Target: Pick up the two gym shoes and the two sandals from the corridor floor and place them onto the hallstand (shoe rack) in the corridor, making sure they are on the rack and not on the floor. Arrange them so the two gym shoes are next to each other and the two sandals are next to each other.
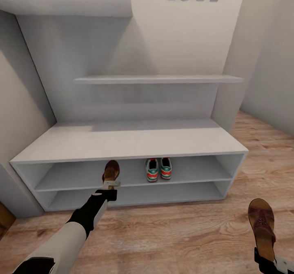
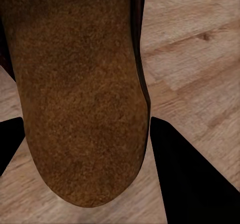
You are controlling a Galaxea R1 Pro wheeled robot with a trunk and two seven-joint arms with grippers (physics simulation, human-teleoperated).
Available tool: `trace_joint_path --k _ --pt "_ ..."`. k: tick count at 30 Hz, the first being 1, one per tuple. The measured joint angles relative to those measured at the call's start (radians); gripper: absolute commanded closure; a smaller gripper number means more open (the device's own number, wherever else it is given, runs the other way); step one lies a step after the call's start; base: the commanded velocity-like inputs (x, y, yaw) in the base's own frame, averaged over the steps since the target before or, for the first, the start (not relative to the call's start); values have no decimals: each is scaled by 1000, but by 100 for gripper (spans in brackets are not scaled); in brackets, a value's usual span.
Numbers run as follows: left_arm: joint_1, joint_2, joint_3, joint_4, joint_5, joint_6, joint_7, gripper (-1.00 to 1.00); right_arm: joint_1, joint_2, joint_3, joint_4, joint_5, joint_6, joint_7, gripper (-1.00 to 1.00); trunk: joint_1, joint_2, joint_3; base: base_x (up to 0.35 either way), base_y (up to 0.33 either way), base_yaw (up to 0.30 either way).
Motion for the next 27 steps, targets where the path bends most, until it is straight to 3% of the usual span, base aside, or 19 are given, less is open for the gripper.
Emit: trace_joint_path --k 6,18,27 --pt "0 0 0 4 -1 0 0 100 0 0 -2 0 -1 0 0 100 0 0 0 84 0 0" --pt "0 0 0 9 -2 1 1 100 0 1 1 0 0 0 0 100 0 0 0 284 0 0" --pt "0 0 -1 9 -3 0 -1 100 0 1 -1 0 0 0 0 100 0 0 0 44 0 0"
